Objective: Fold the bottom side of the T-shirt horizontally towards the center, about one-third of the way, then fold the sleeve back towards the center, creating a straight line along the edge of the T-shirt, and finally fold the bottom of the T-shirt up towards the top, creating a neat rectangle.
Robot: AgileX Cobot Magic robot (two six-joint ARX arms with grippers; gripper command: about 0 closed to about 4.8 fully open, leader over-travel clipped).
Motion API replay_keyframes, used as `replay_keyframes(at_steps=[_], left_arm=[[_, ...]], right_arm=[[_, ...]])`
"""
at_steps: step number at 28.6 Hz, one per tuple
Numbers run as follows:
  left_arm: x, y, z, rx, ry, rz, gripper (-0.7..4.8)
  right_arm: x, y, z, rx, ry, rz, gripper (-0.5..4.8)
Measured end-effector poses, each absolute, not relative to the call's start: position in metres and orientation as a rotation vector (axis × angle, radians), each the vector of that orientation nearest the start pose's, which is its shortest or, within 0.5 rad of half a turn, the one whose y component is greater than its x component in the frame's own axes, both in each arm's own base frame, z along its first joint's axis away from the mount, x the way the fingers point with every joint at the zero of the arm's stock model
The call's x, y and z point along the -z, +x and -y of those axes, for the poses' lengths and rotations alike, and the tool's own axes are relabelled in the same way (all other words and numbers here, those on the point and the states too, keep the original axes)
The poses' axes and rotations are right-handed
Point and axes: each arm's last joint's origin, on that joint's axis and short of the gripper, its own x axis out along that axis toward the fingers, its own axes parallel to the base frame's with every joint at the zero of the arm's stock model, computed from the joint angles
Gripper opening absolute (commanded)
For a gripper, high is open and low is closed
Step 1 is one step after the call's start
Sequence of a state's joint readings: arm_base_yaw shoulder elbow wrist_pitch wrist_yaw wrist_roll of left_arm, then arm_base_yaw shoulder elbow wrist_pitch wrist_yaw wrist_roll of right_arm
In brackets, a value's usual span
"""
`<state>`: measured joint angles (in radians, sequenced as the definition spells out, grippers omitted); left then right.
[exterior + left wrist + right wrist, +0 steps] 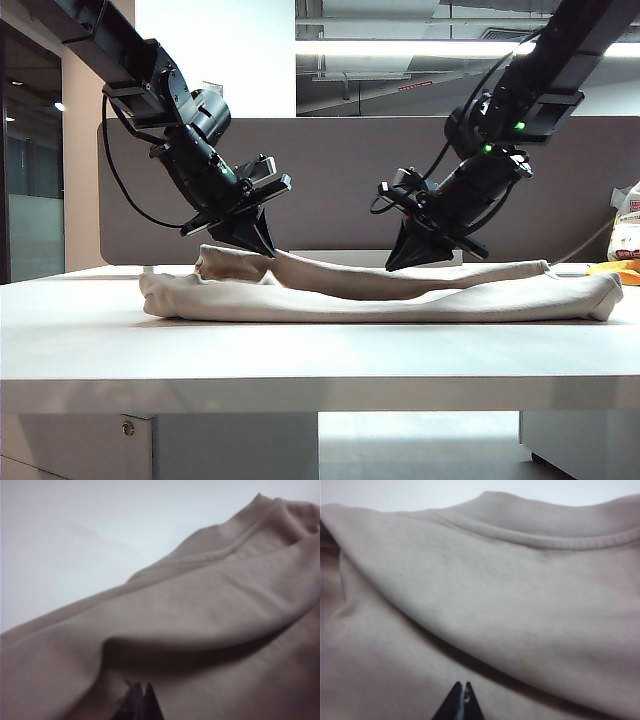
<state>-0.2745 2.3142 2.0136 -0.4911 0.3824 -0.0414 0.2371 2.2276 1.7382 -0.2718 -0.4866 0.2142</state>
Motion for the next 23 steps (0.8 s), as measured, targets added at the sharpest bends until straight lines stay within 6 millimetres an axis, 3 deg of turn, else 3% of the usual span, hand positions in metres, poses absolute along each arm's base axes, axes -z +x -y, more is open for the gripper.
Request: replay_keyframes(at_steps=[6,13,23], left_arm=[[-0.215,0.494,0.151,0.616,-0.087,-0.822,-0.06],[-0.214,0.492,0.154,0.631,-0.089,-0.843,-0.06],[-0.214,0.491,0.154,0.647,-0.097,-0.849,-0.06]], right_arm=[[-0.182,0.478,-0.127,-0.581,0.284,-0.847,-0.07],[-0.157,0.483,-0.127,-0.534,0.273,-0.883,-0.07],[-0.177,0.505,-0.117,-0.472,0.259,-0.760,-0.07]])
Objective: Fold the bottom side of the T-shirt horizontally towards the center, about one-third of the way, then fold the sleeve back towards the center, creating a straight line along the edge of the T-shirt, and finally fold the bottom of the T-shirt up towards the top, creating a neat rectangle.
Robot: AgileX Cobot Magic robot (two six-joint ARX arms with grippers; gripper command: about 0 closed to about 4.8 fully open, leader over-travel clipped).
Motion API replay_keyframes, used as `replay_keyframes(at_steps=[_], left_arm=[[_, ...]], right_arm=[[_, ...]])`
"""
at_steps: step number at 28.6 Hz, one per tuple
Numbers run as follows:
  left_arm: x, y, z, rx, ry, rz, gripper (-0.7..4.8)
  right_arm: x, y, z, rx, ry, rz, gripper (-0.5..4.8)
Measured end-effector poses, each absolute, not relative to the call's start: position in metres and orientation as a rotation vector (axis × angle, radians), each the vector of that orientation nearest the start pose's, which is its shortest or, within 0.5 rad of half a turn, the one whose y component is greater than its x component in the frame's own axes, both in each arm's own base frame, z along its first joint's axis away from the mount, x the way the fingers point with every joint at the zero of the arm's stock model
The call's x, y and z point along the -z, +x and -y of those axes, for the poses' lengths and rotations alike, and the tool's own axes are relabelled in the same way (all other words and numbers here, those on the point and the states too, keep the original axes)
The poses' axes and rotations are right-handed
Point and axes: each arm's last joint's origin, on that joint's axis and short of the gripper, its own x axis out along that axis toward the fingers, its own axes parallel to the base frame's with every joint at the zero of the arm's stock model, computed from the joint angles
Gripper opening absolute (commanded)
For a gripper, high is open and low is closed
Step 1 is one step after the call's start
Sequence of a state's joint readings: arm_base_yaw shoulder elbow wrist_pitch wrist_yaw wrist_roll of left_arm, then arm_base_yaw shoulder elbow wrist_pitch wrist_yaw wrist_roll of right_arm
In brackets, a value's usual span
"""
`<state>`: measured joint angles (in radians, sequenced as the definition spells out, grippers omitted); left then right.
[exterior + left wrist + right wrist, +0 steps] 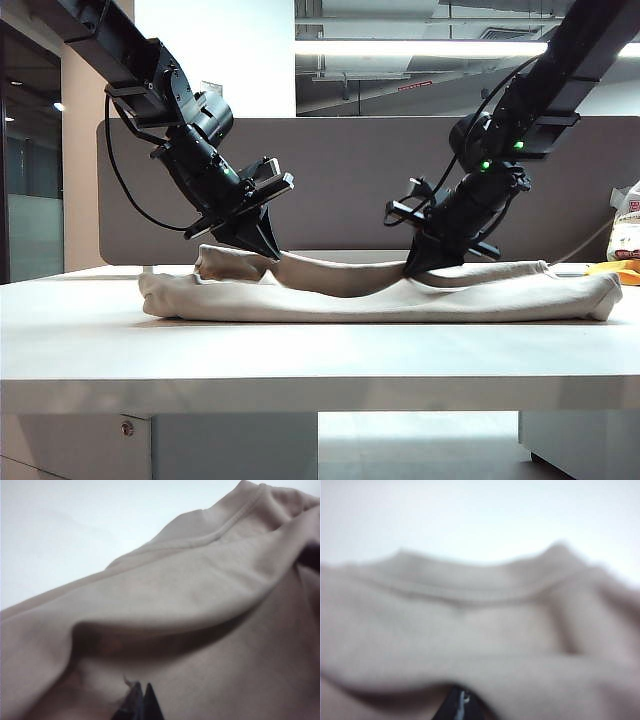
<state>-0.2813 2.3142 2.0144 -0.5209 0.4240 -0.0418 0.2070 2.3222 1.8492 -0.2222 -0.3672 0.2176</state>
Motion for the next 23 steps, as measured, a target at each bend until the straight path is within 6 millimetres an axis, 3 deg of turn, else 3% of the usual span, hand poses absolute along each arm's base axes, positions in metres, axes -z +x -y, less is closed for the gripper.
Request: replay_keyframes(at_steps=[2,9,16,23], left_arm=[[-0.214,0.491,0.154,0.648,-0.098,-0.856,-0.06],[-0.213,0.490,0.154,0.649,-0.099,-0.870,-0.06],[-0.212,0.492,0.150,0.575,-0.066,-0.862,-0.06],[-0.213,0.499,0.126,0.493,-0.068,-0.852,-0.06]], right_arm=[[-0.178,0.516,-0.112,-0.453,0.282,-0.739,-0.07],[-0.150,0.528,-0.102,-0.412,0.306,-0.795,-0.07],[-0.150,0.532,-0.086,-0.363,0.311,-0.791,-0.07],[-0.165,0.535,-0.052,-0.323,0.325,-0.831,-0.07]])
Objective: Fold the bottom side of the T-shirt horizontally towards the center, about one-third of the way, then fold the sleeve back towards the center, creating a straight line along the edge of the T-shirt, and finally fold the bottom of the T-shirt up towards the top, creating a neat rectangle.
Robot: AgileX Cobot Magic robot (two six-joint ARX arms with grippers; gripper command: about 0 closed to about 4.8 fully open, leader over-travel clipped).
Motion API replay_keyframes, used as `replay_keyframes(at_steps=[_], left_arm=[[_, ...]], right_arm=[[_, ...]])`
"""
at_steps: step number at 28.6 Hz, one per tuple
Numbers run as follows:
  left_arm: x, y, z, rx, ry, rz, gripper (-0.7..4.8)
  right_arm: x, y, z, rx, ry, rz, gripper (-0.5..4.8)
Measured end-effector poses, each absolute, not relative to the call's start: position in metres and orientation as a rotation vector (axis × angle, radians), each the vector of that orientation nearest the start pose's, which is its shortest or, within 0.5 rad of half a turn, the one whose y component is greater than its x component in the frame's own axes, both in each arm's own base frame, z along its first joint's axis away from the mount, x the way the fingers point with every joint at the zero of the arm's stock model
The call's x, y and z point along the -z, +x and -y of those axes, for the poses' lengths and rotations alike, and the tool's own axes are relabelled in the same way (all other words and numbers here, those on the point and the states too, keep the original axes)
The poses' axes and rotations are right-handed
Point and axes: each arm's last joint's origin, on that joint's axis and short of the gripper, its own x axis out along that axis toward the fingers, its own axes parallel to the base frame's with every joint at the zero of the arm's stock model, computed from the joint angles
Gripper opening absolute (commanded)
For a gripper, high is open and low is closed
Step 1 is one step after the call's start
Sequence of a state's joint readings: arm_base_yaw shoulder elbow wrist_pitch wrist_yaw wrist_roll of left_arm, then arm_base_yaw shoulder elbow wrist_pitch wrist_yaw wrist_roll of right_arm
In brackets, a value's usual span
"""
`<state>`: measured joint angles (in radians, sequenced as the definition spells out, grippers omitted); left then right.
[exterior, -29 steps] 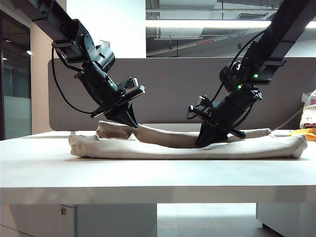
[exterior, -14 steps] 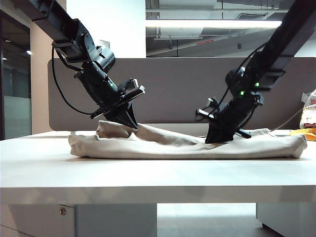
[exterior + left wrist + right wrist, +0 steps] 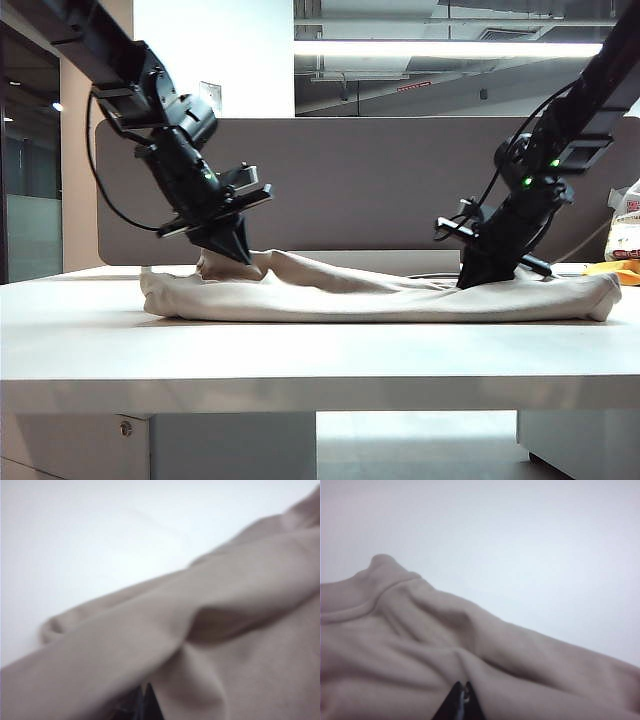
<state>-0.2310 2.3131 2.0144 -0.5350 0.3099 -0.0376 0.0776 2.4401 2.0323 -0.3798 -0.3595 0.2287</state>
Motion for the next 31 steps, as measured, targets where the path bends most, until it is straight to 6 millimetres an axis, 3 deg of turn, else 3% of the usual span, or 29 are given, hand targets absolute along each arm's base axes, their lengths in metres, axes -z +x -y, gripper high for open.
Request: replay_keyframes(at_steps=[5,10,19,24,31], left_arm=[[-0.221,0.500,0.112,0.439,-0.064,-0.833,-0.06],[-0.246,0.495,0.105,0.421,-0.063,-0.780,-0.06],[-0.290,0.463,0.099,0.427,-0.007,-0.705,-0.06],[-0.291,0.436,0.089,0.399,-0.002,-0.679,-0.06],[-0.293,0.387,0.074,0.379,-0.012,-0.592,-0.06]], right_arm=[[-0.198,0.527,-0.054,-0.358,0.258,-0.780,-0.07],[-0.239,0.518,-0.055,-0.376,0.246,-0.708,-0.07],[-0.242,0.500,-0.052,-0.372,0.237,-0.832,-0.07],[-0.263,0.481,-0.044,-0.365,0.233,-0.782,-0.07],[-0.268,0.439,-0.039,-0.359,0.232,-0.750,-0.07]])
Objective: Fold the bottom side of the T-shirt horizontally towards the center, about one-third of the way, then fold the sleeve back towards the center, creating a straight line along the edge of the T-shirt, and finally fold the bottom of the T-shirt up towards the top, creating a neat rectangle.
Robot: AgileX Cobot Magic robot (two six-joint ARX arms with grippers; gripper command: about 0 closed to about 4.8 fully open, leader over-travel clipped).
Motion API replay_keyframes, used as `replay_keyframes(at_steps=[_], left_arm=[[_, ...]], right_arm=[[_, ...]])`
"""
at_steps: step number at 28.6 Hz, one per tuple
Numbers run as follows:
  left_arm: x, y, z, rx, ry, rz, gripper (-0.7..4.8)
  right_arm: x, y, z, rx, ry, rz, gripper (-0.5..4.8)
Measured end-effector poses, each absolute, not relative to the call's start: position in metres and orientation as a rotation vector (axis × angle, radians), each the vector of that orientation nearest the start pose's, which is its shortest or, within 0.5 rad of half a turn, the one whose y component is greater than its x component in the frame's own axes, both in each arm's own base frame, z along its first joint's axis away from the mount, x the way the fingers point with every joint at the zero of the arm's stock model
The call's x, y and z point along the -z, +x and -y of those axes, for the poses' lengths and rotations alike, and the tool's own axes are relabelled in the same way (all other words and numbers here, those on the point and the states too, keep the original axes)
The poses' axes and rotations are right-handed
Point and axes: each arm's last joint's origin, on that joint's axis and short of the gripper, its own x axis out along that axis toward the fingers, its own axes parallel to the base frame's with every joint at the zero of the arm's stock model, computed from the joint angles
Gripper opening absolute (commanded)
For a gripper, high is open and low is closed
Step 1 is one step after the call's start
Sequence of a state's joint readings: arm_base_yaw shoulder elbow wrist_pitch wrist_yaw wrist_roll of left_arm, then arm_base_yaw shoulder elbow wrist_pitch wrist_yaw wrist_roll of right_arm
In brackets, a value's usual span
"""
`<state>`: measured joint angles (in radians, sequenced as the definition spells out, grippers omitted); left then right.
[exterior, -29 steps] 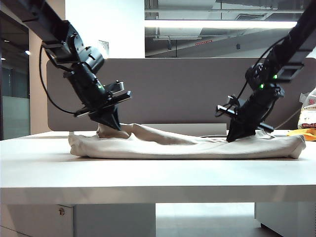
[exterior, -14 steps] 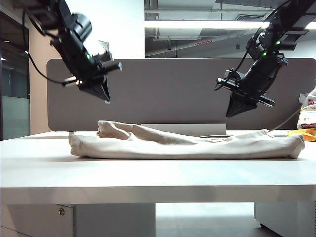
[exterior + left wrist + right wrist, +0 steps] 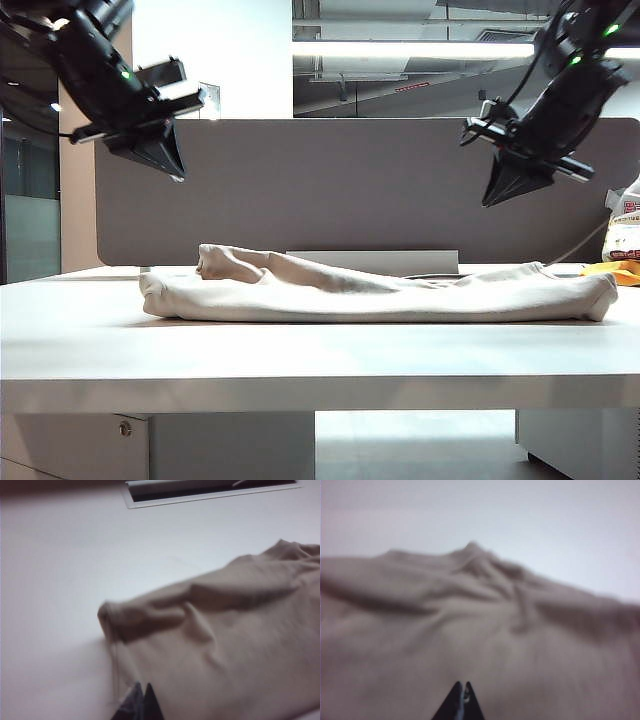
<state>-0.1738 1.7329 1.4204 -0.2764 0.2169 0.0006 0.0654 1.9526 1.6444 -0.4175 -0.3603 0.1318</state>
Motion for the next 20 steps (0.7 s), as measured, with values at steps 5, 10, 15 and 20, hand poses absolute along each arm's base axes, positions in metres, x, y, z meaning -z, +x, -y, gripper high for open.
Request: replay_keyframes(at_steps=[5,10,15,20], left_arm=[[-0.279,0.335,0.065,0.358,-0.040,-0.558,-0.06],[-0.264,0.287,0.057,0.351,-0.050,-0.516,-0.06],[-0.241,0.238,0.048,0.348,-0.053,-0.483,-0.06],[-0.219,0.197,0.041,0.334,-0.079,-0.448,-0.06]], right_arm=[[-0.269,0.401,-0.037,-0.370,0.236,-0.683,-0.07],[-0.256,0.345,-0.034,-0.376,0.245,-0.630,-0.07],[-0.228,0.279,-0.029,-0.371,0.250,-0.574,-0.07],[-0.197,0.228,-0.024,-0.328,0.266,-0.570,-0.07]])
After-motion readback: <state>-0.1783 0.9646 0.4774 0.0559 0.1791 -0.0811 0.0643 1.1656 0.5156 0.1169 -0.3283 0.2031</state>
